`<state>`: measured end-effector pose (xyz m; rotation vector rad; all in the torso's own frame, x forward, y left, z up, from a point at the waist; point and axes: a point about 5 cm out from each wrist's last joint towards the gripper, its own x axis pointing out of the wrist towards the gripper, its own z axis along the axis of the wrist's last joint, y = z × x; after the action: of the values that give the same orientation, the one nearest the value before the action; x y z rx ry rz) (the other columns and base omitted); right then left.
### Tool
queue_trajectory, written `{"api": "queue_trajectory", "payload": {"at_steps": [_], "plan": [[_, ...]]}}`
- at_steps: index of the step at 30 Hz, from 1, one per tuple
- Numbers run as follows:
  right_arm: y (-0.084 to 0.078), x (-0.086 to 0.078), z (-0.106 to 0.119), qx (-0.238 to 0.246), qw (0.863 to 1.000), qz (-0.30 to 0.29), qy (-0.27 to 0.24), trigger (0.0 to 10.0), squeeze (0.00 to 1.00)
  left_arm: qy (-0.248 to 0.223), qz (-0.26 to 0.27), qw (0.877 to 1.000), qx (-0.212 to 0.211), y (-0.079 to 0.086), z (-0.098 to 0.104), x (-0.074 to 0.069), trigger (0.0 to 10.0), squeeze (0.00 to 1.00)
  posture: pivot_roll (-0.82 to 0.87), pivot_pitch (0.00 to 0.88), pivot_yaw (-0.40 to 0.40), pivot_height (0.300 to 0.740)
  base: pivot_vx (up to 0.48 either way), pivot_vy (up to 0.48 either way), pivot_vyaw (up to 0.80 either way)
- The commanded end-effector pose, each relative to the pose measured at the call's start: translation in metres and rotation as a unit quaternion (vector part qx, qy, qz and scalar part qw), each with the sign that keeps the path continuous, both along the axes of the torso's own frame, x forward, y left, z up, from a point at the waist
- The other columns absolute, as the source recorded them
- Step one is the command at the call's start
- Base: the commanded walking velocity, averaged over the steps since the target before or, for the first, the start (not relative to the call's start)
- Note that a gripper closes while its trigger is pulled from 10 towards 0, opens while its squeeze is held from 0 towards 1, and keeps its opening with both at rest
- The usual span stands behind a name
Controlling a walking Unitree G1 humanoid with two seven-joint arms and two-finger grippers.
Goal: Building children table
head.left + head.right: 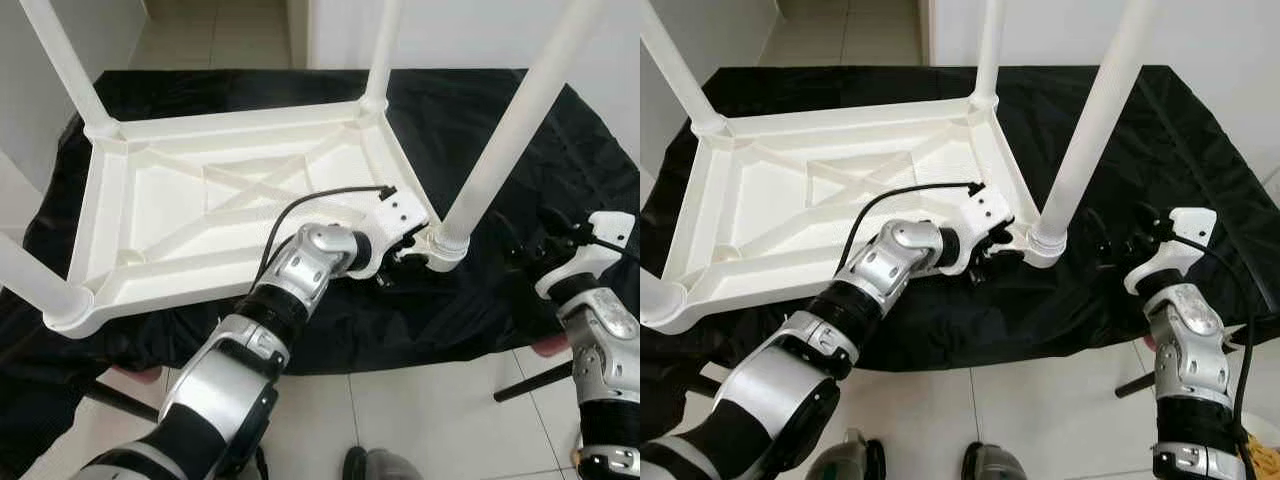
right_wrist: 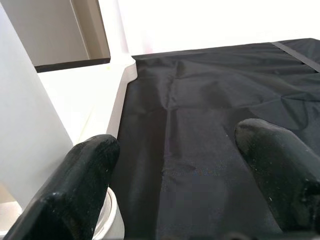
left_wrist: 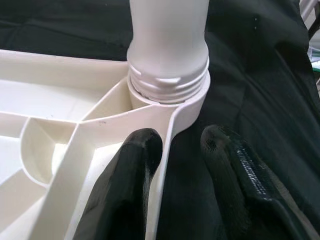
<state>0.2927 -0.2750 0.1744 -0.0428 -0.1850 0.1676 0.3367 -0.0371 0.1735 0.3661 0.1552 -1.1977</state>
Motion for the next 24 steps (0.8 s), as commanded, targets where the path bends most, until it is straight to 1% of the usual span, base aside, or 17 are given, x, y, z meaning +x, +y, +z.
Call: {"api": "queue_trajectory", "payload": {"at_steps": [1, 2, 6, 14, 17, 18, 19, 20, 21, 22, 23, 24], "plan": [[0.002, 0.0, -0.003, -0.002, 1.0, 0.006, 0.004, 10.0, 0.0, -0.053, 0.138, 0.989, -0.007, -0.006, -0.002, 0.008, 10.0, 0.0, -0.05, 0.096, 0.012, 0.74, 0.0, 0.0, 0.0], [0.002, -0.001, -0.003, -0.003, 1.0, 0.005, 0.004, 10.0, 0.0, -0.049, 0.137, 0.989, 0.001, -0.008, -0.006, 0.006, 10.0, 0.0, -0.06, 0.098, 0.016, 0.74, 0.0, 0.0, 0.0], [0.001, -0.003, -0.003, -0.003, 1.0, 0.004, 0.004, 10.0, 0.0, -0.04, 0.138, 0.99, 0.01, -0.01, -0.011, 0.005, 10.0, 0.0, -0.06, 0.1, 0.02, 0.74, 0.0, 0.0, 0.0], [-0.001, -0.005, -0.004, -0.003, 1.0, -0.001, 0.005, 10.0, 0.0, -0.073, 0.15, 0.985, 0.034, -0.014, -0.013, 0.007, 10.0, 0.0, -0.06, 0.102, 0.024, 0.74, 0.0, 0.0, 0.0], [-0.001, -0.004, -0.004, -0.004, 1.0, -0.001, 0.005, 10.0, 0.0, -0.073, 0.149, 0.986, 0.028, -0.014, -0.013, 0.007, 10.0, 0.0, -0.06, 0.101, 0.023, 0.74, 0.0, 0.0, 0.0], [-0.001, -0.004, -0.004, -0.003, 1.0, -0.001, 0.005, 10.0, 0.0, -0.072, 0.145, 0.987, 0.024, -0.014, -0.013, 0.006, 8.3, 0.0, -0.06, 0.101, 0.023, 0.74, 0.0, 0.0, 0.0], [-0.001, -0.004, -0.004, -0.004, 1.0, -0.001, 0.005, 10.0, 0.0, -0.073, 0.143, 0.987, 0.021, -0.015, -0.013, 0.006, 8.3, 0.0, -0.06, 0.101, 0.023, 0.74, 0.0, 0.0, 0.0], [0.0, -0.004, -0.004, -0.004, 1.0, -0.001, 0.005, 10.0, 0.0, -0.075, 0.144, 0.987, 0.02, -0.015, -0.013, 0.006, 6.2, 0.0, -0.06, 0.1, 0.022, 0.74, 0.0, 0.0, 0.0], [0.0, -0.004, -0.004, -0.004, 1.0, -0.001, 0.005, 10.0, 0.0, -0.075, 0.144, 0.987, 0.02, -0.015, -0.013, 0.006, 6.2, 0.0, -0.06, 0.1, 0.022, 0.74, 0.0, 0.0, 0.0], [0.0, -0.004, -0.004, -0.004, 1.0, -0.001, 0.005, 10.0, 0.0, -0.074, 0.141, 0.987, 0.014, -0.015, -0.012, 0.006, 2.0, 0.0, -0.06, 0.1, 0.022, 0.74, 0.0, 0.0, 0.0], [0.0, -0.004, -0.004, -0.004, 1.0, -0.001, 0.005, 10.0, 0.0, -0.074, 0.141, 0.987, 0.014, -0.015, -0.012, 0.006, 2.0, 0.0, -0.06, 0.1, 0.022, 0.74, 0.0, 0.0, 0.0], [0.0, -0.004, -0.004, -0.004, 1.0, 0.0, 0.006, 10.0, 0.0, -0.081, 0.136, 0.987, 0.011, -0.015, -0.011, 0.005, 0.0, 0.0, -0.06, 0.099, 0.021, 0.74, 0.0, 0.0, 0.0]]}}
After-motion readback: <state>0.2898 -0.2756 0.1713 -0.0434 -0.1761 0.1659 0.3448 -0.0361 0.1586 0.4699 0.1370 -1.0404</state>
